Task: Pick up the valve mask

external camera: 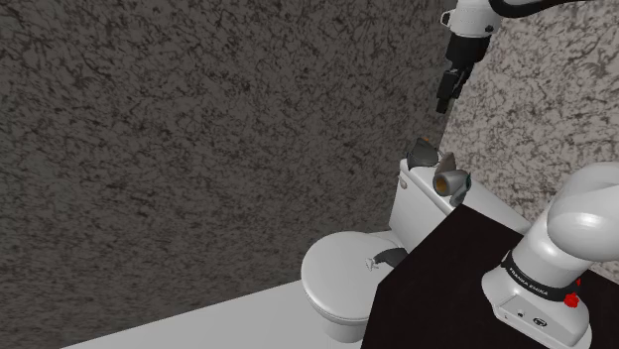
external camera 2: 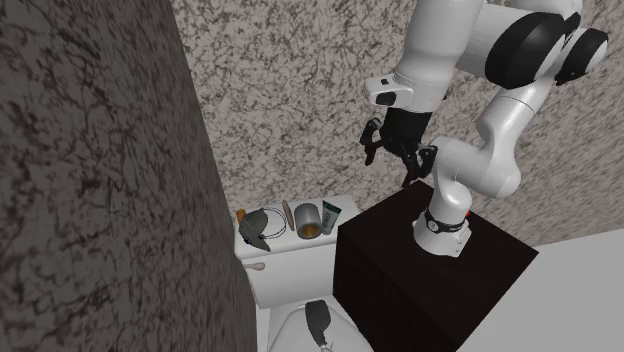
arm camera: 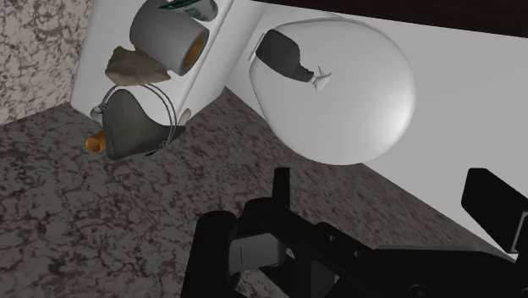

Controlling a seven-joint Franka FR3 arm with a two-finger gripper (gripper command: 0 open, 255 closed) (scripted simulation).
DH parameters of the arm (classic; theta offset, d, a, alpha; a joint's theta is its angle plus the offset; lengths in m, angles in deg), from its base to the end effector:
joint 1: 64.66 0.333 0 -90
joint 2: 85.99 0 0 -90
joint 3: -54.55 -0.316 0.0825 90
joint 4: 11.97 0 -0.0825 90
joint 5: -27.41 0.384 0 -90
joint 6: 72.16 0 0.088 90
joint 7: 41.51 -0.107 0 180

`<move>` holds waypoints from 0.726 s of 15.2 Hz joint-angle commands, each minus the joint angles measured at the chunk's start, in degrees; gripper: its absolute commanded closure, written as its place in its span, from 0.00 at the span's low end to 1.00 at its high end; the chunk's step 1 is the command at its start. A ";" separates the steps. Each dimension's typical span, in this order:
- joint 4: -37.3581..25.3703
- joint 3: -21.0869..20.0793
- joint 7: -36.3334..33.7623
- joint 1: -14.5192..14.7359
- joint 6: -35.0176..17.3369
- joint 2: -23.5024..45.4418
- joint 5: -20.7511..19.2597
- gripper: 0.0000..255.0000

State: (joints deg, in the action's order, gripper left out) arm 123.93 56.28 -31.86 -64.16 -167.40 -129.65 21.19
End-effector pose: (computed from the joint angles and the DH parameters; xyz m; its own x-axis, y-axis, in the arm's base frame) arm 0.3218 -0.0201 0.5840 0.9860 0.1628 0.0364 0.1587 -0.9827 0.0950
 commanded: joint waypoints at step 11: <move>7.06 10.27 9.19 -3.72 -16.25 7.22 -6.19 0.00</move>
State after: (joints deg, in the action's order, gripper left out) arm 130.84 65.59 -23.53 -67.61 -181.93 -123.66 15.49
